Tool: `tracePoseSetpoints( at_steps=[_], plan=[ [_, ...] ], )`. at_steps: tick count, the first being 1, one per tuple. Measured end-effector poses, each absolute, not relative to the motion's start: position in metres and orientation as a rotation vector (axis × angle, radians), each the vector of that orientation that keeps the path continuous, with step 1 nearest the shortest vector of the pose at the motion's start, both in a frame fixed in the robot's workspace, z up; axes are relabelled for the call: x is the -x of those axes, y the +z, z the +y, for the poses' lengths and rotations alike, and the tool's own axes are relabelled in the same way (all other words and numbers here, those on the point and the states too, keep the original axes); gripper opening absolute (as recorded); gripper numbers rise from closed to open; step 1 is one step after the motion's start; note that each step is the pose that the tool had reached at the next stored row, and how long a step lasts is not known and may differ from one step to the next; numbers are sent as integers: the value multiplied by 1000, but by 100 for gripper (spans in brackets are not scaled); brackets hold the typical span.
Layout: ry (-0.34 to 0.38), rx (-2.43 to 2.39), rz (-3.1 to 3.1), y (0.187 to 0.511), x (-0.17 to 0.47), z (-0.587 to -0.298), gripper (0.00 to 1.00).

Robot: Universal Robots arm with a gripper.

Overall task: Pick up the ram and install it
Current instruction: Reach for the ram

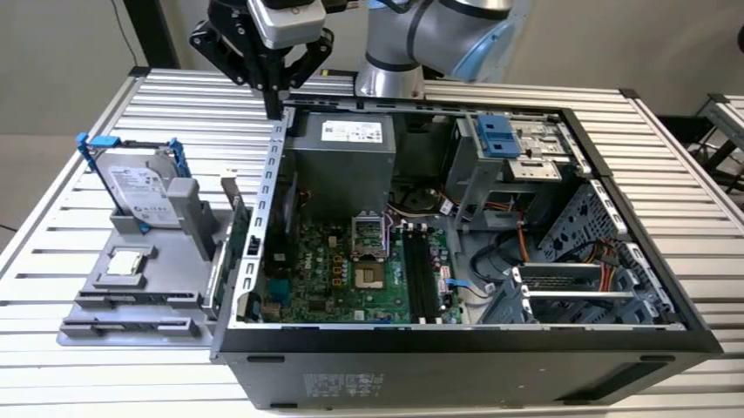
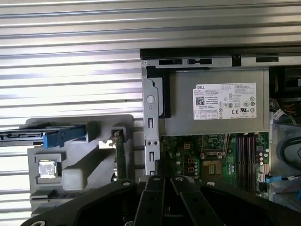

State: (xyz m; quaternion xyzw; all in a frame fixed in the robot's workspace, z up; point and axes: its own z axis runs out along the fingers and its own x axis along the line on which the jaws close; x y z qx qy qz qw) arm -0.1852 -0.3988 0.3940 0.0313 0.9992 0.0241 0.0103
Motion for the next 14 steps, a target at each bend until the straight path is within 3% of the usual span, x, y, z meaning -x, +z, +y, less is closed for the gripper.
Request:
tracePoseSetpoints(
  at_steps=[14],
  plan=[
    [75,-94,3119,394,214,-399,0]
  ],
)
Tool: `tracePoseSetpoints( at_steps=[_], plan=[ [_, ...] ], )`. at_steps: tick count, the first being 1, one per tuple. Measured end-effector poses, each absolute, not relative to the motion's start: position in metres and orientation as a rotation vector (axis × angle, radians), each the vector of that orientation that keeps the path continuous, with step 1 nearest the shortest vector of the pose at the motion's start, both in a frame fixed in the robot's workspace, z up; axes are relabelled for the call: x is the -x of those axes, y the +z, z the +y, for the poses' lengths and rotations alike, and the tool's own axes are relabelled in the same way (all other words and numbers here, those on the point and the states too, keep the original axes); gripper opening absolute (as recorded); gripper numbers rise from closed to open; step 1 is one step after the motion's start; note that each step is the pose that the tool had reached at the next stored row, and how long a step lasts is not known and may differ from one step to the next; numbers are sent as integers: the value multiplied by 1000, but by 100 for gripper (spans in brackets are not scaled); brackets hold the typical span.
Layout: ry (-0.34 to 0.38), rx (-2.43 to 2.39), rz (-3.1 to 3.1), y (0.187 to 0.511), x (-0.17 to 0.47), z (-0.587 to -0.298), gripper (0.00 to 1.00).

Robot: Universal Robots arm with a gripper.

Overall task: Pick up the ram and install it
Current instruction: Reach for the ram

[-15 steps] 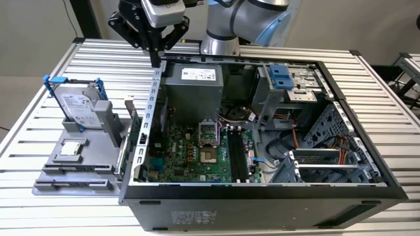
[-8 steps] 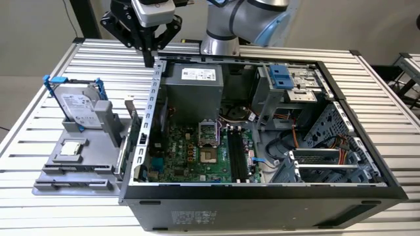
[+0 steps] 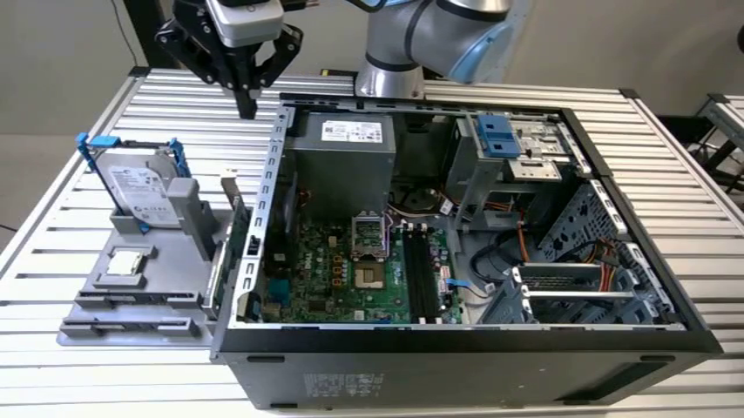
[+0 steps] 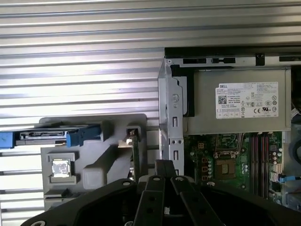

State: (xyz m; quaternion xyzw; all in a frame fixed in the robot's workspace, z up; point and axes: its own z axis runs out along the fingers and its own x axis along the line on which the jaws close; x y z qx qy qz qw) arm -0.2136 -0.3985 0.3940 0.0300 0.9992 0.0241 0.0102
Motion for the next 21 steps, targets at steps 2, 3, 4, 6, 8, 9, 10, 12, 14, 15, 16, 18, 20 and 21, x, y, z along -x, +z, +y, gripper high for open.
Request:
tracePoseSetpoints(
  at_steps=[2,3,4,6,8,9,10,12,14,15,16,18,20,21],
  plan=[
    [75,-90,3119,394,218,-398,0],
    [75,-88,3119,394,221,-398,0],
    [75,-86,3119,394,224,-398,0],
    [75,-82,3119,394,228,-398,0],
    [75,-76,3119,394,233,-398,0],
    [75,-73,3120,394,235,-398,0],
    [75,-71,3120,394,237,-398,0],
    [75,-68,3120,394,242,-398,0],
    [75,-67,3120,394,246,-398,0],
    [75,-67,3120,394,248,-398,0],
    [75,-66,3120,394,250,-398,0],
    [75,-66,3120,394,255,-397,0],
    [75,-66,3120,394,260,-397,0],
    [75,-66,3120,394,262,-397,0]
  ],
)
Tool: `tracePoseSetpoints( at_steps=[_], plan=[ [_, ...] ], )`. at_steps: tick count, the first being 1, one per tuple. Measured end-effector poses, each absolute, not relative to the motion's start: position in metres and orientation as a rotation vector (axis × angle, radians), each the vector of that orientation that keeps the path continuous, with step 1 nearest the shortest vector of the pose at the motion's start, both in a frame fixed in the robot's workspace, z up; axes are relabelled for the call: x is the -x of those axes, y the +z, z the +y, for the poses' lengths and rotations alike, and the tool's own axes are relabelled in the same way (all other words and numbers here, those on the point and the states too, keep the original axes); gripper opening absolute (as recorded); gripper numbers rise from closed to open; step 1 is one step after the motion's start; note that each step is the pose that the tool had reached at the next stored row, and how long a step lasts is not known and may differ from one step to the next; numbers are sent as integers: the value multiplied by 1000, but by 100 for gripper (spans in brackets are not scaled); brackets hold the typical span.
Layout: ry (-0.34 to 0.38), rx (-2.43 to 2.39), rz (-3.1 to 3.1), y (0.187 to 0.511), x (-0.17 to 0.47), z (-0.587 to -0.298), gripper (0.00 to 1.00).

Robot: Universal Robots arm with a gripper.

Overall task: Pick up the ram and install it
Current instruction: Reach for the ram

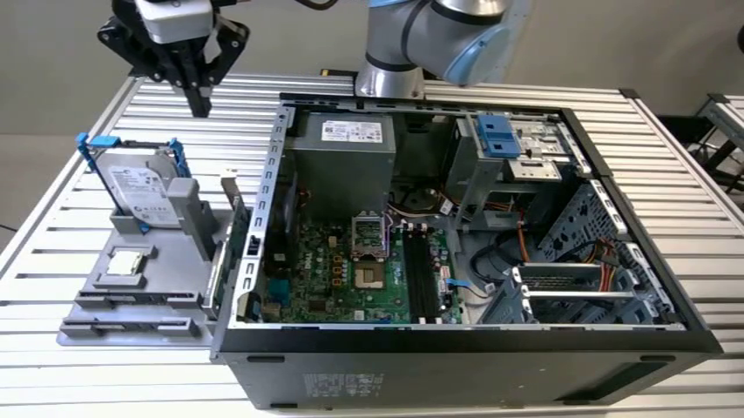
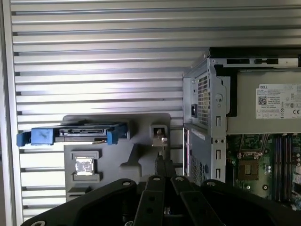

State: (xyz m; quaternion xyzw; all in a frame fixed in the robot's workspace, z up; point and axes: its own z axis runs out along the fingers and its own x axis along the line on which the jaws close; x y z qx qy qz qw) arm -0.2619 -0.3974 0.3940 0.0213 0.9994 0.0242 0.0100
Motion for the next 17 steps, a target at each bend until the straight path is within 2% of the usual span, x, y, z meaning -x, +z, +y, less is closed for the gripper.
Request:
tracePoseSetpoints(
  at_steps=[17],
  plan=[
    [76,-66,3120,394,300,-397,0]
  ],
)
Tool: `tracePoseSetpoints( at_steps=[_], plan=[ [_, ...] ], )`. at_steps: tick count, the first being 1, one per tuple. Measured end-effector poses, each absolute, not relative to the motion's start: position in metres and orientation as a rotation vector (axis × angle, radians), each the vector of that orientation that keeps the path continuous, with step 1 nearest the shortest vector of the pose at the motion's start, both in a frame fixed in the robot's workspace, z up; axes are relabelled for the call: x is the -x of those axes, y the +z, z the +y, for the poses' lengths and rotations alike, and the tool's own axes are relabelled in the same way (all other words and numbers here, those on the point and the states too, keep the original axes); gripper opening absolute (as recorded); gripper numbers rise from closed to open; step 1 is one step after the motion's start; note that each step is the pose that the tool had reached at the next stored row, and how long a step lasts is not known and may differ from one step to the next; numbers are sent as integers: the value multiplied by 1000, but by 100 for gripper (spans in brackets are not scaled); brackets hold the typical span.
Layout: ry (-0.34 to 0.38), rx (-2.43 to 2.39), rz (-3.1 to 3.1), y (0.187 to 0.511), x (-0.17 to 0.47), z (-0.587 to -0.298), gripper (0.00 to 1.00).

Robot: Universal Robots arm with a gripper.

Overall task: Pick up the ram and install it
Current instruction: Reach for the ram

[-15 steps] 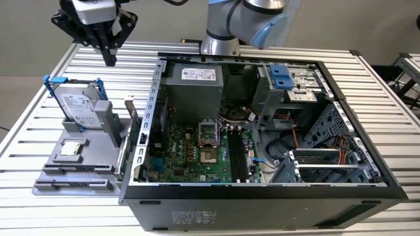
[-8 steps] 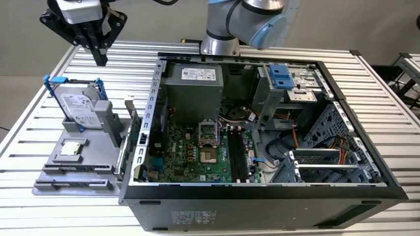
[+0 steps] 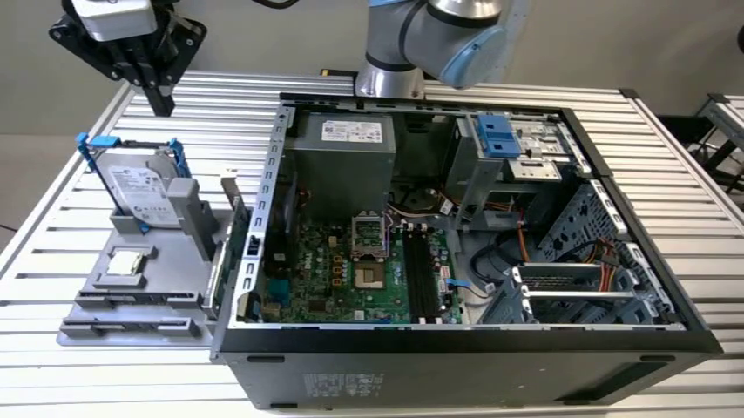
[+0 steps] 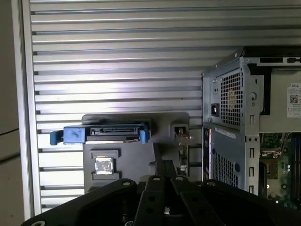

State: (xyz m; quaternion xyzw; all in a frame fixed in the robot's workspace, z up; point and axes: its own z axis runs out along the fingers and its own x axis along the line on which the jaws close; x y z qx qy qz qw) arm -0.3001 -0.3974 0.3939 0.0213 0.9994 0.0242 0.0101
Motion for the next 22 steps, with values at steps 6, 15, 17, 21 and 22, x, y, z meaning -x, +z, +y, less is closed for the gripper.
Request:
tracePoseSetpoints(
  at_steps=[6,15,17,21,22],
  plan=[
    [75,-66,3120,394,312,-397,0],
    [75,-67,3120,394,334,-397,0],
    [75,-67,3120,394,339,-397,0],
    [75,-66,3120,394,348,-397,0],
    [75,-66,3120,394,350,-397,0]
  ],
)
